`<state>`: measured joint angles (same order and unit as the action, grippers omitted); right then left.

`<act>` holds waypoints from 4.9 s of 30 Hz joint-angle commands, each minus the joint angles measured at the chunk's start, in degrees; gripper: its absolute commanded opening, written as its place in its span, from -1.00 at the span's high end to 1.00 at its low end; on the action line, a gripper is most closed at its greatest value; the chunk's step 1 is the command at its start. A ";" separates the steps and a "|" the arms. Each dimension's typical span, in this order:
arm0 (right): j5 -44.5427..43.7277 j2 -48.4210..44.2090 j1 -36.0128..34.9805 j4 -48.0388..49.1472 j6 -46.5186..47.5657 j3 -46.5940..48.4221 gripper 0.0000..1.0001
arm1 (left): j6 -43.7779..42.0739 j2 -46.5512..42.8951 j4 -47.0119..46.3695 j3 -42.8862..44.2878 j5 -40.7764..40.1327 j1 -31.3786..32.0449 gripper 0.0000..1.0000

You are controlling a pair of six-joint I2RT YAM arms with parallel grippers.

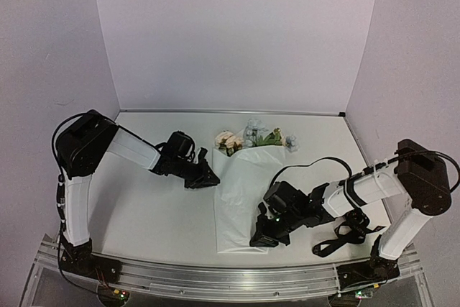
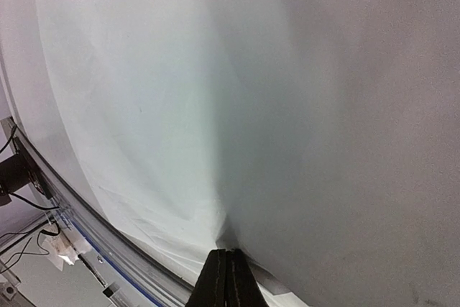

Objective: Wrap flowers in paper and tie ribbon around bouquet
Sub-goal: Press the fold line on the folded bouquet, then move the folded bouquet to the center of the board.

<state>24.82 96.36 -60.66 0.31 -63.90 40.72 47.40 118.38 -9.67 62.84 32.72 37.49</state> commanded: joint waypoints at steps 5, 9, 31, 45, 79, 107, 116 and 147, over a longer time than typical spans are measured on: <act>0.50 0.51 -0.16 -2.16 0.59 -2.24 0.98 | -4.57 6.15 6.82 12.61 0.01 -4.26 0.74; 0.28 0.56 -0.16 -1.83 0.53 -2.52 0.98 | -4.89 9.76 8.20 17.50 0.47 -6.63 0.75; 0.04 -3.07 -0.16 -9.09 1.84 6.73 0.95 | -14.59 2.55 19.62 29.58 1.53 -11.94 0.65; -2.79 -3.21 -0.17 -13.15 3.85 2.76 0.95 | -8.61 -19.79 10.71 -0.69 -1.94 -0.09 0.66; -5.42 -11.05 14.75 -21.83 12.18 1.73 0.01 | -3.60 -25.04 10.53 -13.18 -18.70 14.47 0.65; -1.63 5.94 19.17 -15.60 10.82 13.13 0.72 | -4.00 -16.61 5.74 -8.80 -12.69 5.06 0.67; 2.07 11.28 24.34 -16.39 10.09 19.88 0.71 | -3.74 -12.65 5.70 -4.72 -8.90 4.25 0.68; 9.10 28.79 36.18 -36.50 17.30 48.17 0.65 | 1.15 -5.56 3.93 3.09 -5.75 9.80 0.70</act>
<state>33.04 121.87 -24.80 -30.62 -48.72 82.64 48.09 111.96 -4.42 62.68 26.01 46.63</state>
